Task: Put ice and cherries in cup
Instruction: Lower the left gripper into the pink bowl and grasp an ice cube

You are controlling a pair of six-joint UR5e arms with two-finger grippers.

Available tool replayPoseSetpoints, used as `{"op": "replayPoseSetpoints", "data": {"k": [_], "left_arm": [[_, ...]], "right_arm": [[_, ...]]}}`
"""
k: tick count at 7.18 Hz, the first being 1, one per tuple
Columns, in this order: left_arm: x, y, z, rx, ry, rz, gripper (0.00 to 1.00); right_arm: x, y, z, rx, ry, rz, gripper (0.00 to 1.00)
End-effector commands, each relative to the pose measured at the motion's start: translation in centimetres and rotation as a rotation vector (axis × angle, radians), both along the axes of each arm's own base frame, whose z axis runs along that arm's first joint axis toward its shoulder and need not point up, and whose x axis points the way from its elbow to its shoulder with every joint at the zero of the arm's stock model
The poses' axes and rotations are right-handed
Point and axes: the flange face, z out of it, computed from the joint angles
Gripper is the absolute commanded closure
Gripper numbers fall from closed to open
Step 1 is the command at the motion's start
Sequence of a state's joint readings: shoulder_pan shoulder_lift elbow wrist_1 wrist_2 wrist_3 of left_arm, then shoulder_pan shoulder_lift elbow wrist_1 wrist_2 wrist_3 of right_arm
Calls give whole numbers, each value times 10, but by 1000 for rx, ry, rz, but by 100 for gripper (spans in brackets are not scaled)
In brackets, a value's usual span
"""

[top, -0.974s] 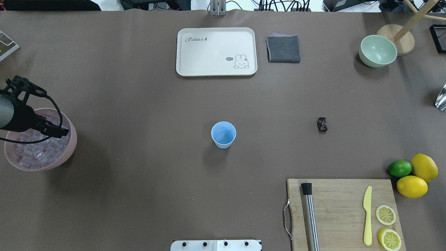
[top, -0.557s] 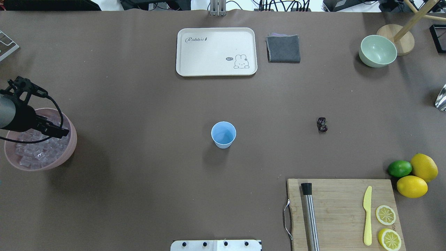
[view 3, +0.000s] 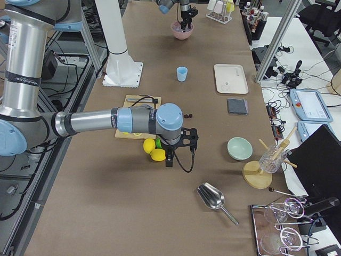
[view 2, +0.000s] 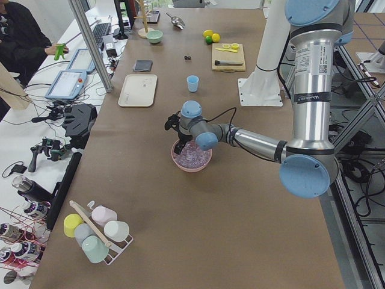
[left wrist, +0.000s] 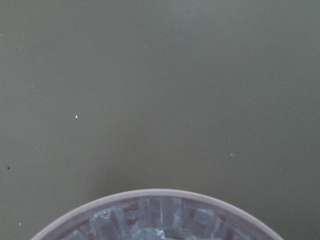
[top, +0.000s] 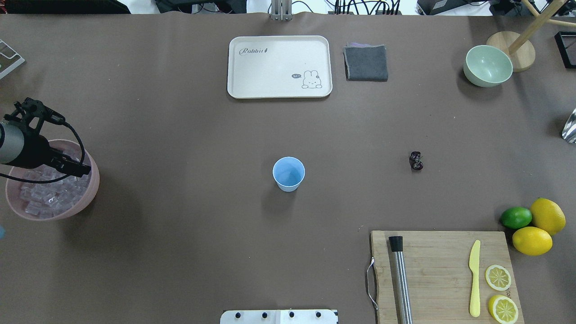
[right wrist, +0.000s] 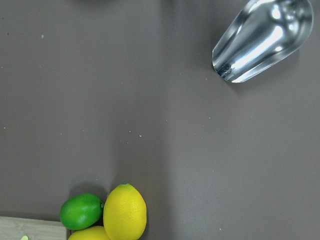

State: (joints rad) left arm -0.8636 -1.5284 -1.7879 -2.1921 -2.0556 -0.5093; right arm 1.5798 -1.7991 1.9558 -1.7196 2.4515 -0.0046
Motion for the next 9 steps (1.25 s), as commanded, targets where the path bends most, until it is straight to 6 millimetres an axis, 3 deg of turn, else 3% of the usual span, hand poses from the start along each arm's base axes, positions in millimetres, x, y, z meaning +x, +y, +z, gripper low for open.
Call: {"op": "replayPoseSetpoints", "data": {"k": [1, 9], "left_arm": [[-1, 2, 3, -6, -2, 2, 2], [0, 10, 10, -18, -10, 15, 2]], "right_arm": [[4, 1, 0, 0, 0, 9, 0], [14, 5, -2, 3, -3, 36, 0]]}}
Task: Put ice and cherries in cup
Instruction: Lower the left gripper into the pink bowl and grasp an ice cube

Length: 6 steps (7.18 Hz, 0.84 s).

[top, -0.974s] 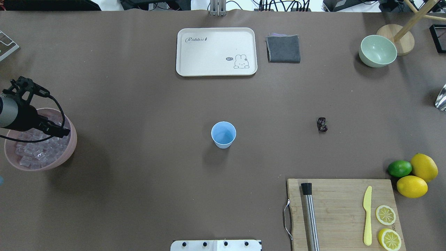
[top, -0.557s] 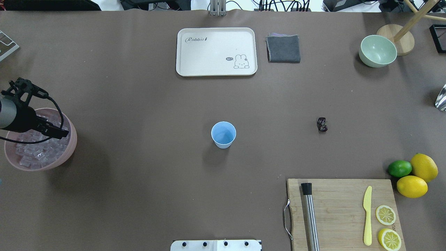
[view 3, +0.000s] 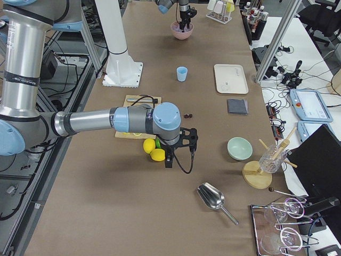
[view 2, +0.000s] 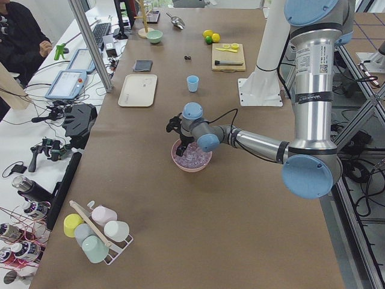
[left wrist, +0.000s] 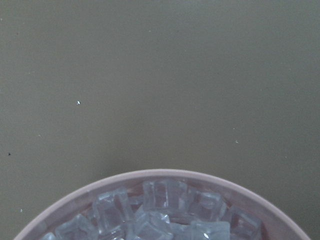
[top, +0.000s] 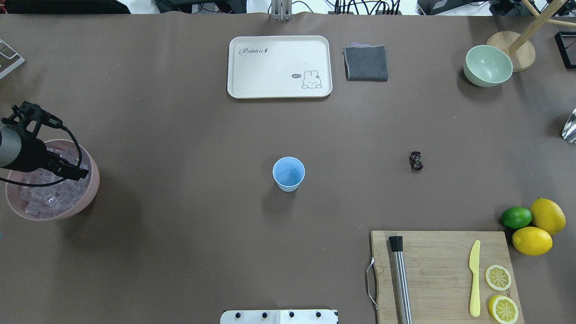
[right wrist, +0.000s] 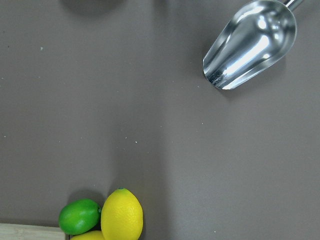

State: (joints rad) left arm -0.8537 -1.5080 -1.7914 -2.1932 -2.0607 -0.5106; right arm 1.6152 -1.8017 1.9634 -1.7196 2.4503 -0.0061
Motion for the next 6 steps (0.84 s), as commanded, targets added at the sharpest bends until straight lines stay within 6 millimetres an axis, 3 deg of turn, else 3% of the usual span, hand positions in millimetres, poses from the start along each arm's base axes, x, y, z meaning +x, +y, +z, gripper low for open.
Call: {"op": "replayPoseSetpoints", "data": {"k": [1, 3, 4, 5, 6], "left_arm": [[1, 2, 4, -5, -5, 5, 2], [1, 6, 10, -14, -13, 9, 2], [1, 8, 10, -19, -12, 11, 9], [1, 8, 9, -19, -10, 8, 35], [1, 8, 10, -19, -12, 11, 42]], "right_arm": [[1, 3, 1, -5, -6, 6, 0], [2, 4, -3, 3, -4, 7, 0], [4, 4, -4, 4, -4, 12, 0], [5, 5, -3, 3, -4, 15, 0], [5, 5, -3, 3, -4, 16, 0]]}}
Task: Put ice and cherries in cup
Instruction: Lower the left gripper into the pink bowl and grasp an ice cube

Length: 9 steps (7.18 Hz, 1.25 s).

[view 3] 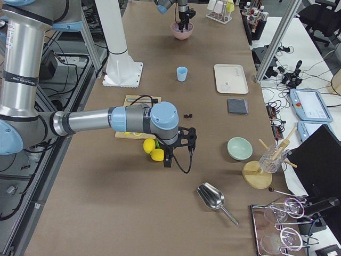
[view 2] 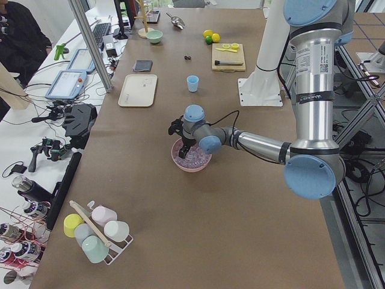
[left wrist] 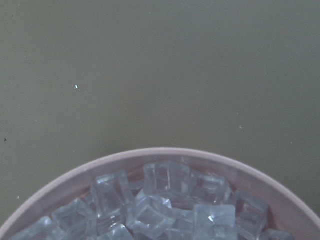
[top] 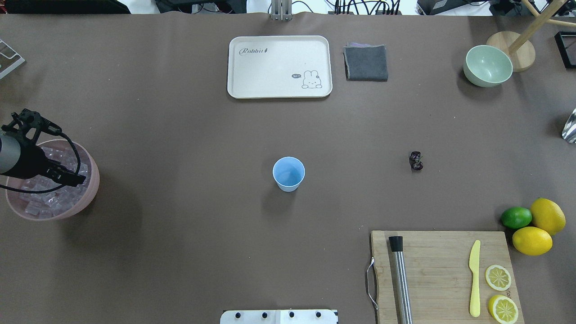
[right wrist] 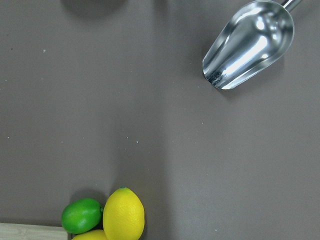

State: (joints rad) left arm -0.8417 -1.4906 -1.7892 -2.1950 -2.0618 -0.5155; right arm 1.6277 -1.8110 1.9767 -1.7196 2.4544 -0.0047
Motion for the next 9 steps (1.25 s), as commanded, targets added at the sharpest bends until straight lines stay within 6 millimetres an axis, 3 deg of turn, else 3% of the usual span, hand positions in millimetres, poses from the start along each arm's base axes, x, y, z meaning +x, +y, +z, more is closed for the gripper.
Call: {"op": "replayPoseSetpoints", "data": {"k": [1, 3, 4, 6, 9], "left_arm": [[-1, 1, 2, -3, -3, 1, 48], [-1, 3, 3, -2, -5, 5, 48], [-1, 3, 2, -1, -4, 5, 59], [-1, 4, -1, 5, 2, 7, 100], [-8, 11, -1, 20, 14, 8, 100]], "right_arm": [[2, 2, 1, -3, 0, 4, 0], [4, 4, 2, -3, 0, 11, 0], [5, 6, 3, -7, 0, 13, 0], [7, 10, 4, -9, -1, 18, 0], [10, 11, 4, -10, -1, 25, 0]]}}
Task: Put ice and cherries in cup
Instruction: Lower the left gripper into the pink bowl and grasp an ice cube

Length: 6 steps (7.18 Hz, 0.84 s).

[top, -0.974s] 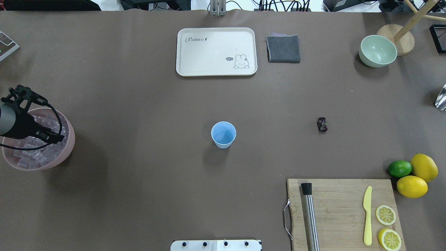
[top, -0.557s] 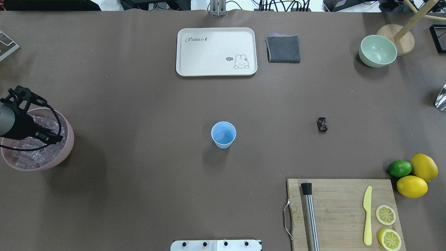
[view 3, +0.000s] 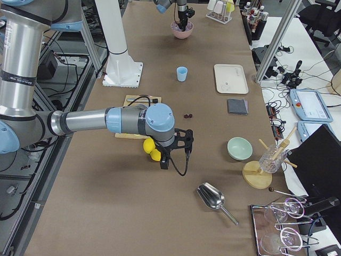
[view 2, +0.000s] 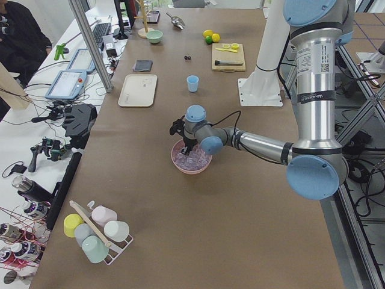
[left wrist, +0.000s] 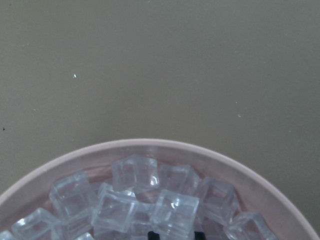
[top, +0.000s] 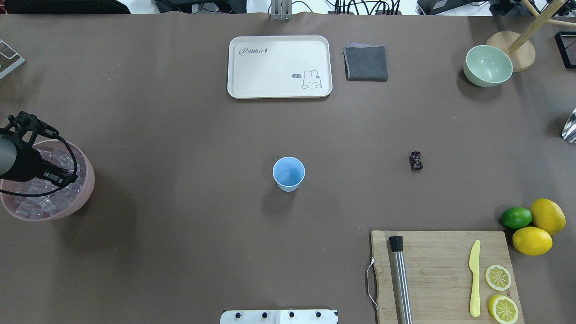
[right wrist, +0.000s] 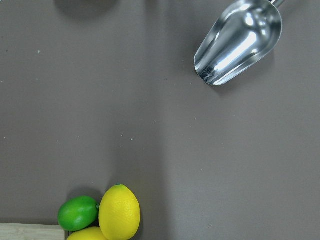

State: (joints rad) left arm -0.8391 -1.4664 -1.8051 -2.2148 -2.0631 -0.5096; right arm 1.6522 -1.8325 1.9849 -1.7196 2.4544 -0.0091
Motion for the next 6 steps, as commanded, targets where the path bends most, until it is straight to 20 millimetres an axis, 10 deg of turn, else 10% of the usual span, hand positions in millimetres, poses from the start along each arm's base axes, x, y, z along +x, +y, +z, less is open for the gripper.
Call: {"op": "replayPoseSetpoints", "data": {"k": [1, 6], "left_arm": [[-3, 3, -7, 15, 15, 1, 100], [-63, 10, -36, 70, 60, -28, 100]], "right_arm": [[2, 1, 0, 0, 0, 4, 0], [2, 1, 2, -4, 0, 4, 0]]}}
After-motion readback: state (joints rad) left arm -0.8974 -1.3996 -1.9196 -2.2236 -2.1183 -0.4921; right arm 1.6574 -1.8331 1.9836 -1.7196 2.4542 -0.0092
